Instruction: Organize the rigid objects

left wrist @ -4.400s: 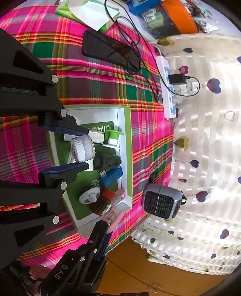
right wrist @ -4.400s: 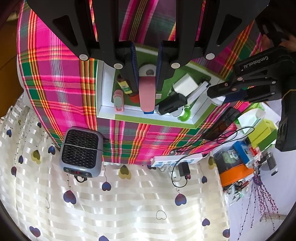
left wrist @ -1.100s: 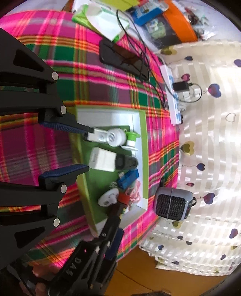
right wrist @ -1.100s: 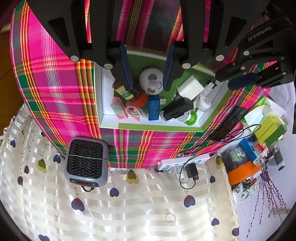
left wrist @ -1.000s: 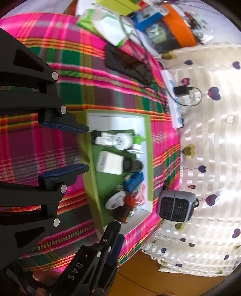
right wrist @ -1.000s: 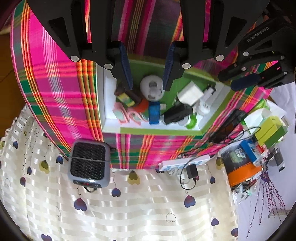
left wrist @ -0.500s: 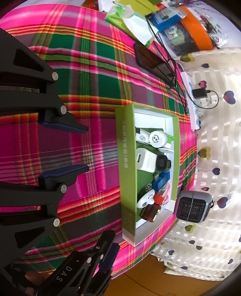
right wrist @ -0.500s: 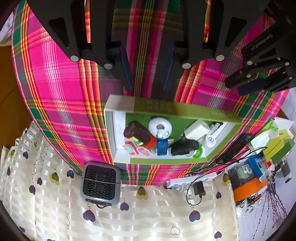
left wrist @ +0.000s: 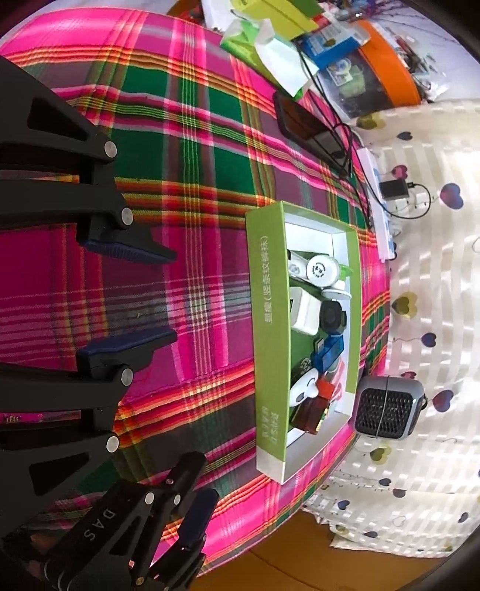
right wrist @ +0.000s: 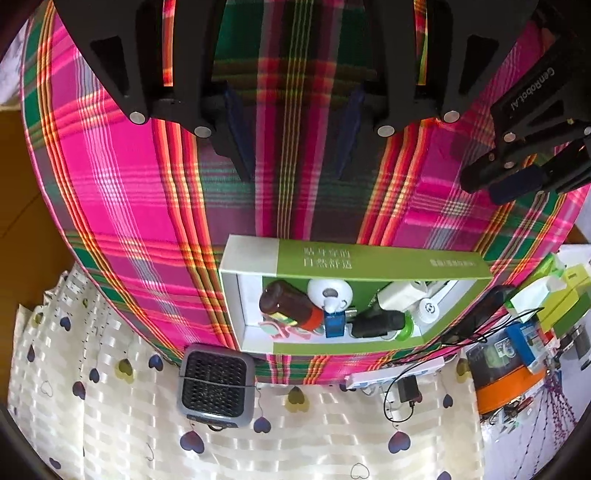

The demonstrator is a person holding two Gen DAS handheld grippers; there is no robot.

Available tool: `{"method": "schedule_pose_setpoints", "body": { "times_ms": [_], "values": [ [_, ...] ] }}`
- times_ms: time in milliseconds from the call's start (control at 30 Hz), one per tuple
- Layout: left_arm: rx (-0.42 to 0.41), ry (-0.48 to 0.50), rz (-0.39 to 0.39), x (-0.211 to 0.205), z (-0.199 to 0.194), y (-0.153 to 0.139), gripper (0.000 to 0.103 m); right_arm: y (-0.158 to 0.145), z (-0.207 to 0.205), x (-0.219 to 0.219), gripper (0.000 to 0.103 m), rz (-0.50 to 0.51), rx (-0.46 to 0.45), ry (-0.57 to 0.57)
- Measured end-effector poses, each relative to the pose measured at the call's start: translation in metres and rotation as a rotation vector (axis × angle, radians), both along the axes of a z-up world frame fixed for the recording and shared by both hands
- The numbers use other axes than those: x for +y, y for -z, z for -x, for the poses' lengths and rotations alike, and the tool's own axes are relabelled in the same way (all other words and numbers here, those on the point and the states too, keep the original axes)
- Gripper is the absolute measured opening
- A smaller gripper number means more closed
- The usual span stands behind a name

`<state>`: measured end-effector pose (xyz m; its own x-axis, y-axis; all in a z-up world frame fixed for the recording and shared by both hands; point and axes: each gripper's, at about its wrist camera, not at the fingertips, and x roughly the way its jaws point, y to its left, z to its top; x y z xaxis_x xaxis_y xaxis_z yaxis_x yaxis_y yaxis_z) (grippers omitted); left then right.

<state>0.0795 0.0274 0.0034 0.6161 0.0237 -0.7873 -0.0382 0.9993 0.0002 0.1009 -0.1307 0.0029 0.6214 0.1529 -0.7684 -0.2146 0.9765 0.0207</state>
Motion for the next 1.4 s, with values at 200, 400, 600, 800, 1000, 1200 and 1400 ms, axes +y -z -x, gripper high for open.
{"method": "schedule_pose_setpoints", "body": {
  "times_ms": [200, 400, 600, 800, 1000, 1200, 1400],
  "values": [
    [-0.017, -0.011, -0.013, -0.004, 0.0052, 0.001, 0.035, 0.0027, 0.0026, -0.0021, 0.049, -0.003, 0.002, 0.023],
    [-0.027, -0.011, -0.011, -0.0049, 0.0076, 0.0018, 0.037, 0.0036, 0.0051, -0.0017, 0.049, 0.002, -0.012, 0.031],
    [-0.035, -0.012, -0.017, -0.0064, 0.0094, 0.0026, 0.038, 0.0036, 0.0053, -0.002, 0.05, 0.001, -0.013, 0.033],
    [-0.037, -0.011, -0.016, -0.0064, 0.0101, 0.0027, 0.038, 0.0036, 0.0054, -0.0022, 0.05, 0.0, -0.014, 0.034],
    [-0.039, -0.011, -0.016, -0.0064, 0.0105, 0.0023, 0.038, 0.0036, 0.0055, -0.002, 0.05, 0.0, -0.014, 0.034],
    [-0.038, -0.011, -0.016, -0.0063, 0.0106, 0.0026, 0.038, 0.0037, 0.0055, -0.0019, 0.05, 0.0, -0.014, 0.034],
    [-0.039, -0.011, -0.016, -0.0064, 0.0105, 0.0027, 0.038, 0.0038, 0.0055, -0.0019, 0.05, 0.0, -0.014, 0.034]
  ]
}}
